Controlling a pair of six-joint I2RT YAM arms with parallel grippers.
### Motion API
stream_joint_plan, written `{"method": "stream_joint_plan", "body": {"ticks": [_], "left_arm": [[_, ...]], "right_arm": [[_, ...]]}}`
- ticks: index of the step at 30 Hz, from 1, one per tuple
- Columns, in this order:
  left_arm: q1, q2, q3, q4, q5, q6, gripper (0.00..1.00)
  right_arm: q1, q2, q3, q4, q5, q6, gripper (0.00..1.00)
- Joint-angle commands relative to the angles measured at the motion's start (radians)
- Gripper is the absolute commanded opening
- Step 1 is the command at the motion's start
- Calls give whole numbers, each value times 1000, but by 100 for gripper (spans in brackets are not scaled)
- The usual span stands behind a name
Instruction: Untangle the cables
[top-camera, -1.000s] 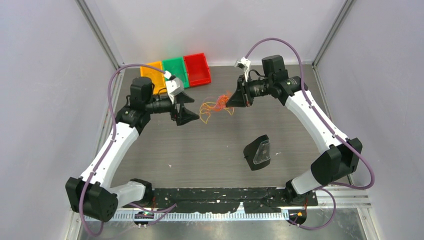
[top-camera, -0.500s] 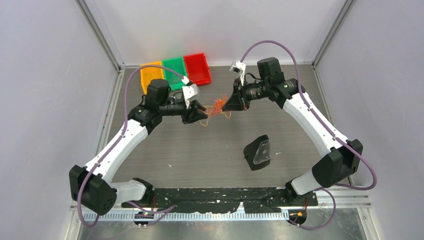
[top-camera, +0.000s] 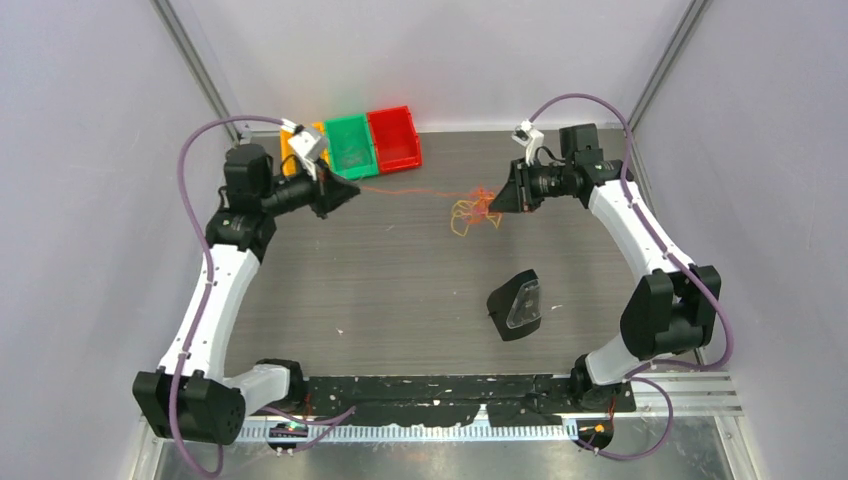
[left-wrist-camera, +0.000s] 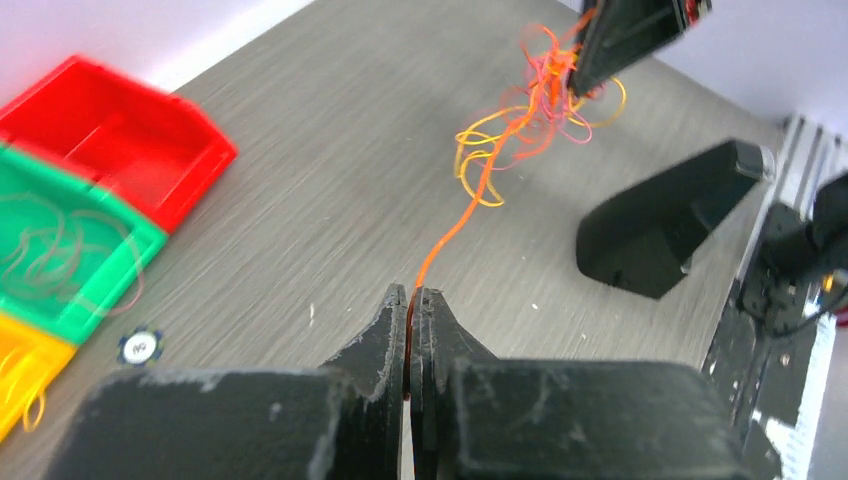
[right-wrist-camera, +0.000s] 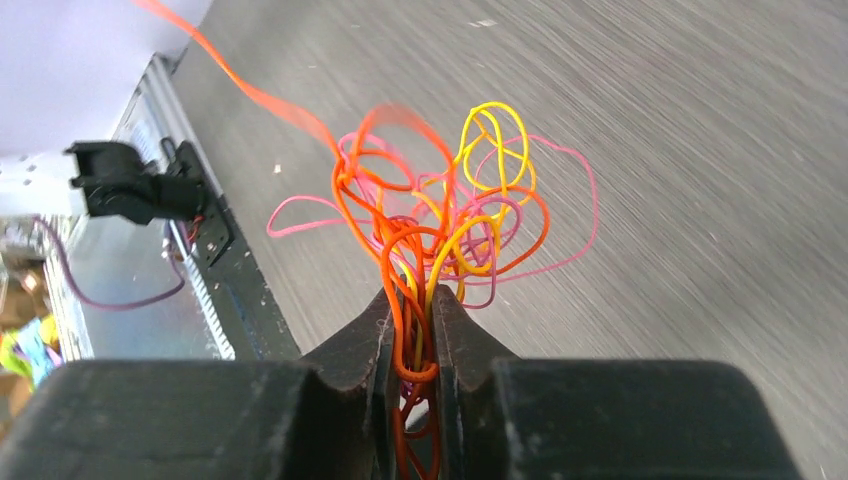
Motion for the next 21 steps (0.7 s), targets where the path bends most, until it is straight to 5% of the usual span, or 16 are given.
{"method": "stream_joint_plan", "body": {"ticks": [1,9,21], "left_arm": [[130,-11,61,21,21,-144,0],[394,44,156,30,30,-211,0],[572,69,249,50,-86,-187,0]], "right_arm": [[-71,31,-30,1,67,4,20],[-139,114,-38,-97,251,-151,19],[-202,186,-55,-143,372,-246,27]]}}
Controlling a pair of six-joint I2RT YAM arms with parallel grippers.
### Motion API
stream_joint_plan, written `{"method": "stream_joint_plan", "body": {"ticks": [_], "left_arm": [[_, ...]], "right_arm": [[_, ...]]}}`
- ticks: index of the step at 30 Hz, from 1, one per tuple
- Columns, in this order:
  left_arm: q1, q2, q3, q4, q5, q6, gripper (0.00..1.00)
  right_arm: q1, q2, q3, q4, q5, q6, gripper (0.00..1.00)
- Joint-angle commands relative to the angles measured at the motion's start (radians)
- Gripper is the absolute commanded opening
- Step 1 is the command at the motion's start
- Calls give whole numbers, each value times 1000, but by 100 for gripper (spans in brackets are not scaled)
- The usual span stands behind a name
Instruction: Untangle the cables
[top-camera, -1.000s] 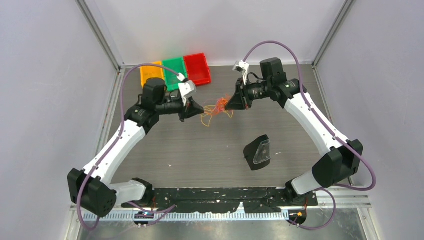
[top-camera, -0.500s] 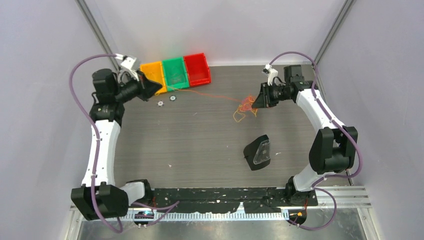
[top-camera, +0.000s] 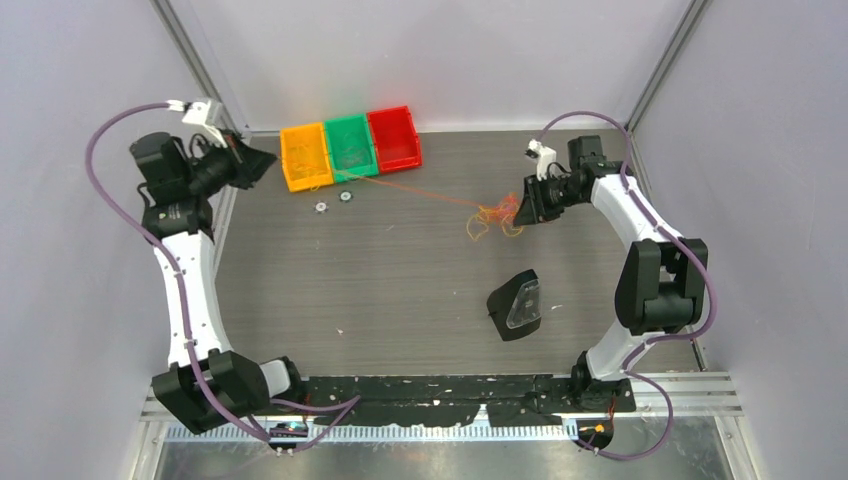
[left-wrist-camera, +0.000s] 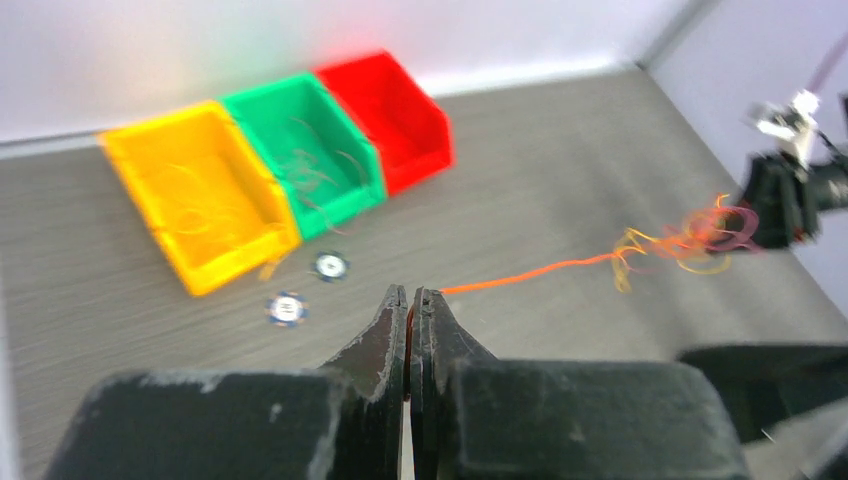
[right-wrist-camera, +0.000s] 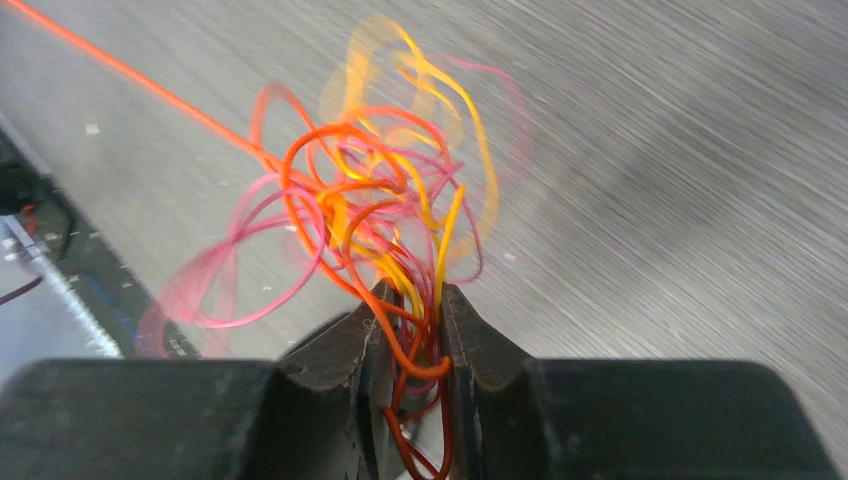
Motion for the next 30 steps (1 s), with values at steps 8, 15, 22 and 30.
{"method": "stream_joint_plan", "body": {"ticks": [8,15,22,30], "left_arm": [[122,7,125,61,-112,45,0],[192,49,203,24,-215,86,0],[204,80,262,-45,-282,190,0],[258,97,226,-54,-398,289,0]], "right_arm": [[-114,75,-1,-82,212,-117,29],[-173,108,-7,-95,273,-159,27],[-204,125,2,-95,322,-196,6],[-317,150,36,-120,407,-260,5]]}}
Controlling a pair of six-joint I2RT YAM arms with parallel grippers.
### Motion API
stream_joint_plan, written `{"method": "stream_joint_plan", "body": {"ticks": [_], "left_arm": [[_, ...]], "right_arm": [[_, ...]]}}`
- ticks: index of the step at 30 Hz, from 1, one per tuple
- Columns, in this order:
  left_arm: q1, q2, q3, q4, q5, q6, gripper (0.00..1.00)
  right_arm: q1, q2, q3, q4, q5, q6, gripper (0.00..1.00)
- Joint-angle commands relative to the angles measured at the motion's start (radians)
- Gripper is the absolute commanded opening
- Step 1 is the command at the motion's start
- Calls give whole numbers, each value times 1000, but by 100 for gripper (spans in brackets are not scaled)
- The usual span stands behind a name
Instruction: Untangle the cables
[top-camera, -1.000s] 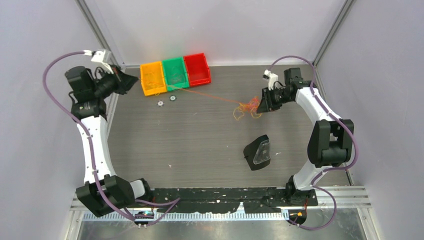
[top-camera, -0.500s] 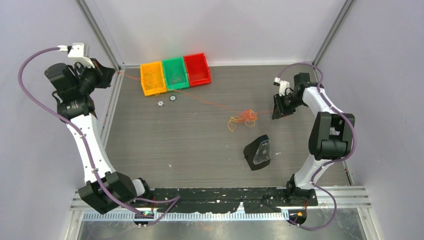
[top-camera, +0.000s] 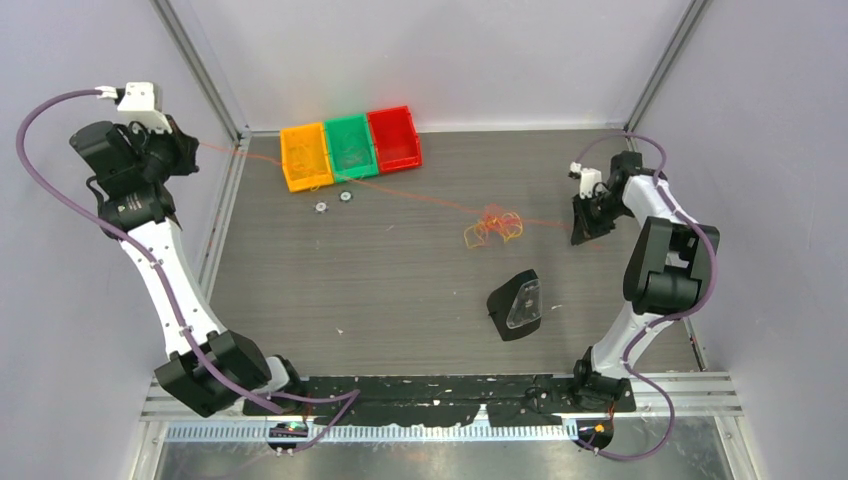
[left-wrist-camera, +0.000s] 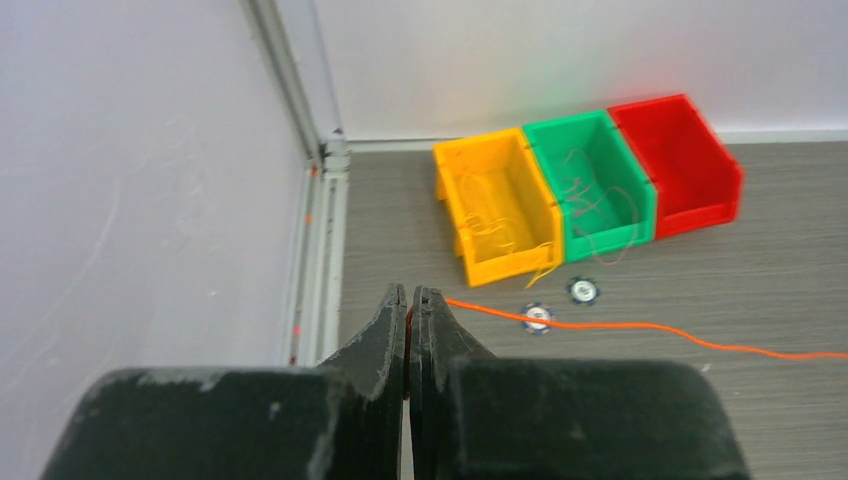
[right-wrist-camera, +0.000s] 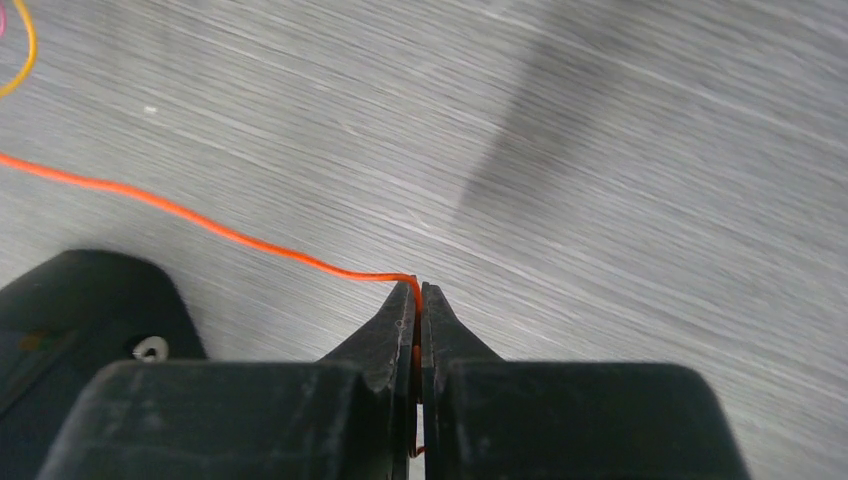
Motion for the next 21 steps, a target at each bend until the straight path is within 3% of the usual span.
{"method": "stream_joint_plan", "body": {"ticks": [1,10,13,17,21], "left_arm": [[45,15,5,11,-123,83,0],[81,51,24,15,-173,127,0],[80,33,4,18,15,98,0],[40,-23,-12,49,333,-60,0],[-79,-116,6,154,417,-221,0]], "right_arm": [[-84,19,46,-12,107,-72,5],[-209,79,84,4,212,-138,5],[-214,83,103,-14,168,-135,5],[-181,63,133,-88,22,-133,5],[-93,-3,117,-116,-86,-133,5]]}}
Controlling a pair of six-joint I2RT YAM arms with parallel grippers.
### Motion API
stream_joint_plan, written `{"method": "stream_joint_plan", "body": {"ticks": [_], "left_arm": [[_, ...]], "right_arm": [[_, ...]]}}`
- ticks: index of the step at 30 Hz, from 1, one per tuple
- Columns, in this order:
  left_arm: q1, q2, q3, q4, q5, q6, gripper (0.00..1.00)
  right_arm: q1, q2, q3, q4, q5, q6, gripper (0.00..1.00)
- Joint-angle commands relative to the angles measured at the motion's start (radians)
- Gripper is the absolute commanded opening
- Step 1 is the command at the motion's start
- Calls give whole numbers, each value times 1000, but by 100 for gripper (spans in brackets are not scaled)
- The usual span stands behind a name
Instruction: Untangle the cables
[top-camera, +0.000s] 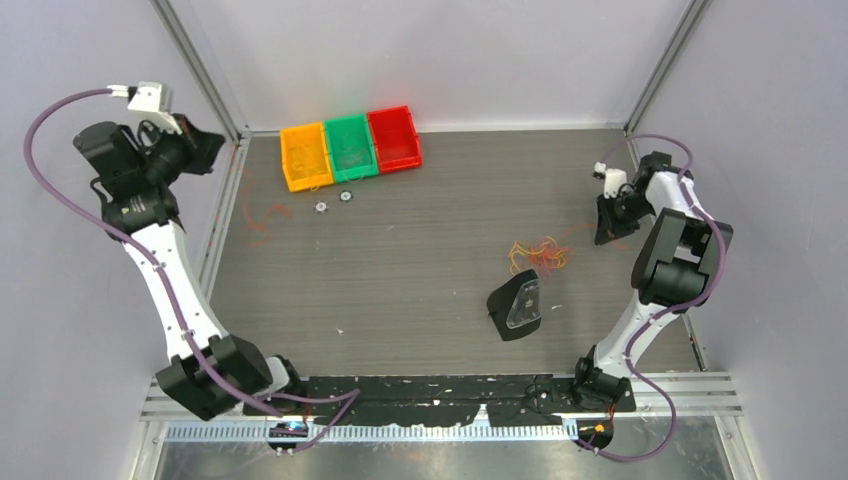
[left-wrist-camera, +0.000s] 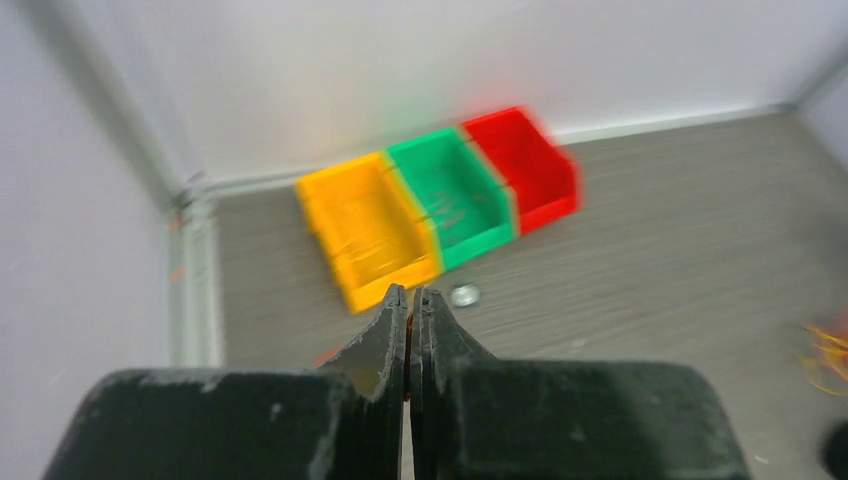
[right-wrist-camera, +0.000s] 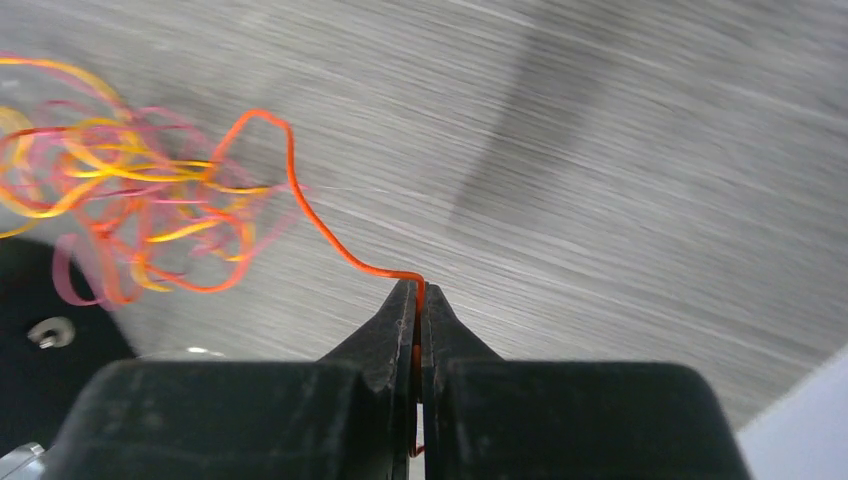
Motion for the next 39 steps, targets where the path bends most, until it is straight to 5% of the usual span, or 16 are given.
{"method": "stream_joint_plan", "body": {"ticks": [1,9,15,19,21,30,39], "left_arm": [[-137,-134,37,166,193,-194,0],[-286,-49,267,387,39,-435,0],[-461,92,398,479,-21,-508,0],[-553,165,410,499,-53,-491,0],[-575,189,414,503,-58,-502,0],[-693,268,468,479,-82,-525,0],[-693,287,497,469,-95,-549,0]], "right_arm": [[117,-100,15,-63,-163,-15,5],[278,-157,35,-90,-253,16,10],[380,-170,129,-157,-332,0,56],[397,-192,259,-99,-429,126,89],[430,-205,320,-39,-475,198,95],[692,-245,361,471,-580,543,98],[934,-144,267,972,-365,574,95]]}}
